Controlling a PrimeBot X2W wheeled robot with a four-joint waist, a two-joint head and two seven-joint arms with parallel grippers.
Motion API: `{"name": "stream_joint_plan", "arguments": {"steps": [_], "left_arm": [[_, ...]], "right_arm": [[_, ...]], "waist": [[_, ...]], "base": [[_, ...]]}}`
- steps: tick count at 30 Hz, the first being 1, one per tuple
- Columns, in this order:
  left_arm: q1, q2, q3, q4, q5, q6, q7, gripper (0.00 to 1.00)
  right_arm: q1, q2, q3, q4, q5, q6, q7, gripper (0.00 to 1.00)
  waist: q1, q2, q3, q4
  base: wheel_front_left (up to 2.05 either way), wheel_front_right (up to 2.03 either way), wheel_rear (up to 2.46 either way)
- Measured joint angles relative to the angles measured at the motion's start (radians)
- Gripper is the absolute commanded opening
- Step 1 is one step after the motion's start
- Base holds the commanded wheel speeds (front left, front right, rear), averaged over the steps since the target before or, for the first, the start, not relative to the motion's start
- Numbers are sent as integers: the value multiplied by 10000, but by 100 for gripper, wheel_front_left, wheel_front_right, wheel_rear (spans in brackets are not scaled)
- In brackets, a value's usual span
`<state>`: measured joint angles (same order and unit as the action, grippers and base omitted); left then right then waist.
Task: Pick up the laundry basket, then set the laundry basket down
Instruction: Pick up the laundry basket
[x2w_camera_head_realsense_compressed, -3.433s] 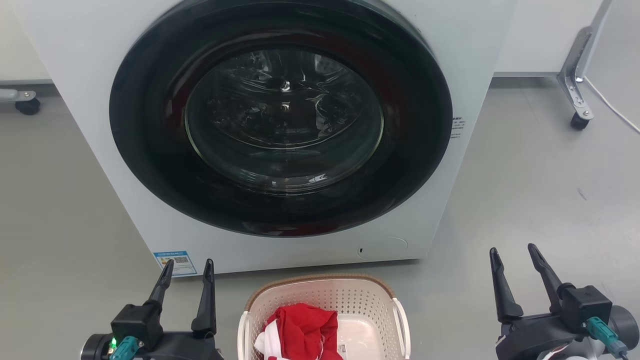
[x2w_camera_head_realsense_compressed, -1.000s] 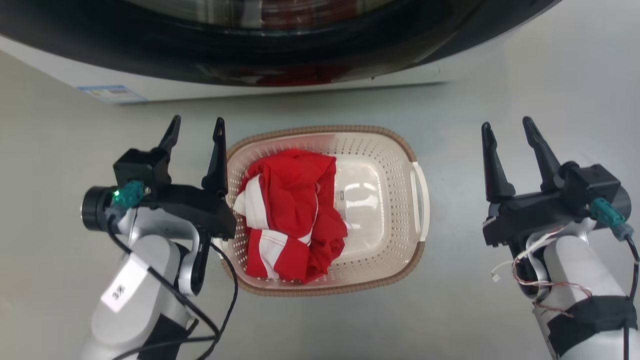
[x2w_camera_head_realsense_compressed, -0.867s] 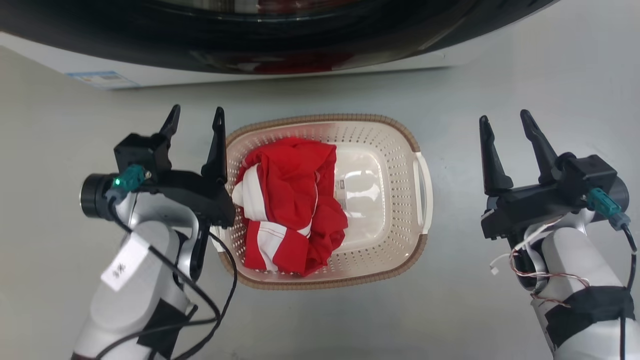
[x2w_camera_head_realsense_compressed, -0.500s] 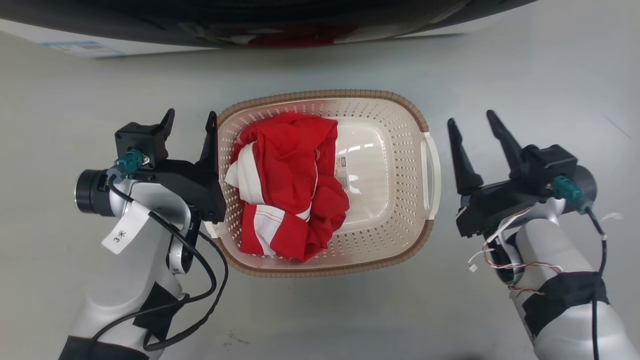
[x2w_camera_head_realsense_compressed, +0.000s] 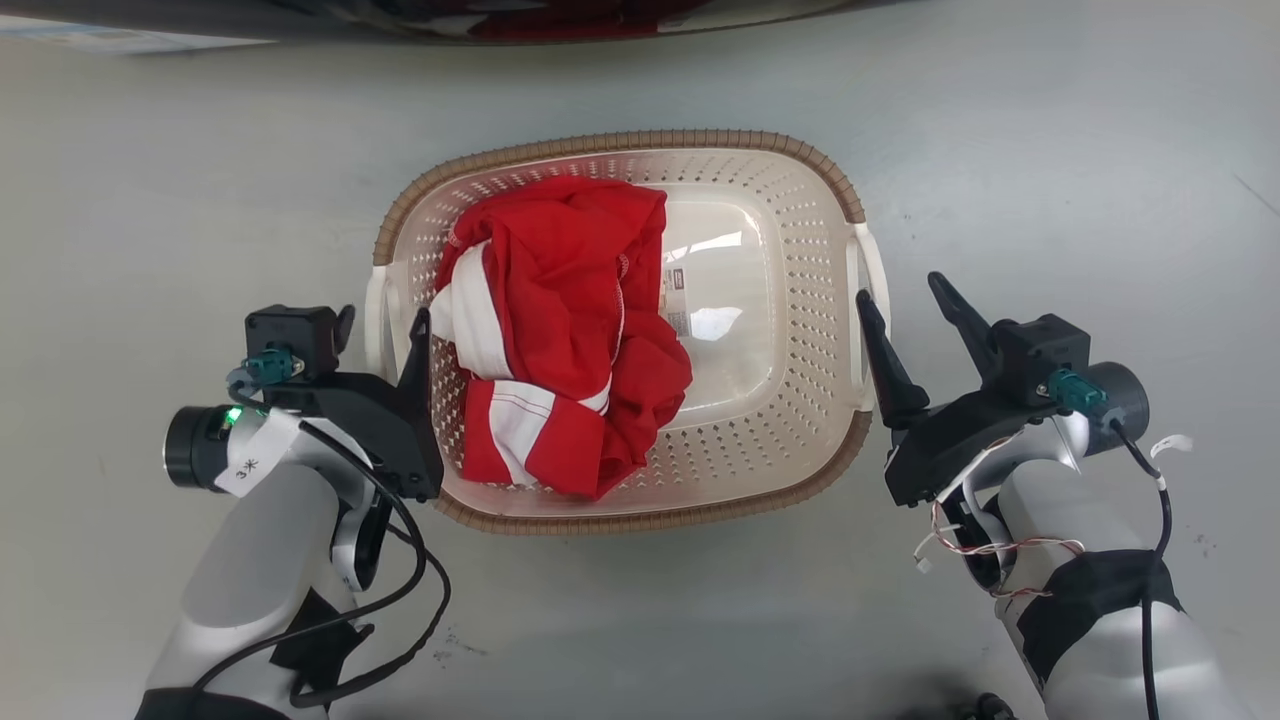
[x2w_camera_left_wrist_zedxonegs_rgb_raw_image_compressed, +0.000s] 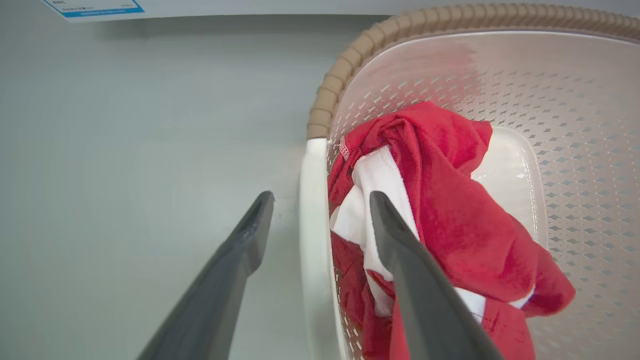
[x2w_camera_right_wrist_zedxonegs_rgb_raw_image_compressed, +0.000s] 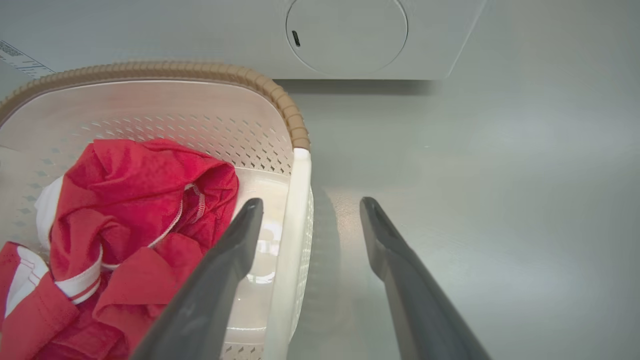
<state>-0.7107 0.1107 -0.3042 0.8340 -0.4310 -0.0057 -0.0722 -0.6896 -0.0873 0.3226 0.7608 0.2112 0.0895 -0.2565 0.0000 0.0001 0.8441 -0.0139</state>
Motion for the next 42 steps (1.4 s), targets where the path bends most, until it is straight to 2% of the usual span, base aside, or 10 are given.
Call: {"name": "stream_joint_plan", "arguments": {"steps": [12, 13, 14, 15, 17, 25, 42], "left_arm": [[-503, -38, 196, 1183, -280, -441, -58, 100], [-525, -52, 199, 1294, -347, -481, -56, 100], [-552, -67, 199, 1375, -397, -487, -54, 37], [-612, -81, 199, 1465, -433, -543, -52, 0], [-698, -215, 186, 1570, -447, -652, -52, 0], [-1027, -456, 203, 2056, -537, -665, -59, 0], [-1267, -844, 82, 3289, -709, -968, 75, 0]], "right_arm": [[-475, 75, 27, 911, 105, 77, 0, 100], [-505, 81, 38, 965, 128, 79, 0, 77], [-547, 84, 44, 1024, 192, 94, 0, 77], [-598, 86, 59, 1104, 245, 130, 0, 0], [-624, 219, 134, 1172, 278, 251, -2, 0], [-821, 316, 153, 1551, 355, 253, -4, 0], [-894, 364, 107, 2936, 539, 353, 2, 0]], "waist": [[0, -1, 477, 52], [0, -2, 485, 59], [0, -1, 489, 62], [0, -2, 491, 66], [-1, -2, 496, 75], [-1, -2, 445, 126], [-1, -2, -584, 161]], "base": [[0, 0, 0], [0, 0, 0], [0, 0, 0], [0, 0, 0], [0, 0, 0], [0, 0, 0], [0, 0, 0]]}}
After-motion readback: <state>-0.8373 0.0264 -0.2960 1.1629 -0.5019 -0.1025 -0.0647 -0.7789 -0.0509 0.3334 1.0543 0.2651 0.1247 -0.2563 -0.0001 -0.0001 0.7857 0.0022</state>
